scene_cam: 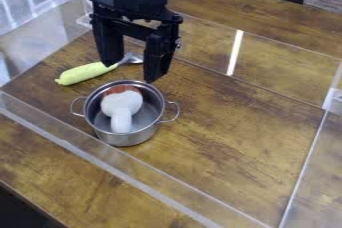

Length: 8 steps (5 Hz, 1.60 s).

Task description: Remove the mushroom from the silver pot and put it on the table

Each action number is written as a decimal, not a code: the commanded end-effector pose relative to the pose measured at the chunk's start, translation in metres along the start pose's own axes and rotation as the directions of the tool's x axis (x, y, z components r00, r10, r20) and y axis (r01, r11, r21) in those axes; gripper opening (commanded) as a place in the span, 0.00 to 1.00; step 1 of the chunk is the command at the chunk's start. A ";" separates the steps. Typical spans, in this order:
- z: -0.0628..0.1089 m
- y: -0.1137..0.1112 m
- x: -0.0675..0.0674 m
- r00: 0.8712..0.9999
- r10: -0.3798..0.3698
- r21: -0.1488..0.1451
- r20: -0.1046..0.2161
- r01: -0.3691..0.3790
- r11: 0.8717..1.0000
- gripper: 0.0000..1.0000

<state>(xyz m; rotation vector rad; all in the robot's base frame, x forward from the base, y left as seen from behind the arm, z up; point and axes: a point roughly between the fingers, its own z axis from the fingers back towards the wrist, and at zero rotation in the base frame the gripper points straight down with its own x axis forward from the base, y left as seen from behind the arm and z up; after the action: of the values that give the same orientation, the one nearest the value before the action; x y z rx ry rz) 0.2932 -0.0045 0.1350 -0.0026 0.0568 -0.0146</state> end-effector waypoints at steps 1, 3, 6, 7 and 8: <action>-0.013 -0.005 -0.003 1.000 0.009 0.005 -0.022 -0.009 1.000 1.00; -0.042 0.015 0.006 0.994 0.101 0.027 0.039 -0.103 0.994 1.00; -0.085 0.055 0.022 0.951 0.278 0.041 0.137 -0.286 0.957 1.00; -0.097 0.061 0.026 0.936 0.320 0.034 0.150 -0.328 0.944 1.00; -0.095 0.074 0.035 0.919 0.353 0.015 0.177 -0.361 0.932 1.00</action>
<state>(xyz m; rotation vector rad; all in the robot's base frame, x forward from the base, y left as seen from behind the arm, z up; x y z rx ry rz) 0.3161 0.0616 0.0254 0.0515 -0.0675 0.3372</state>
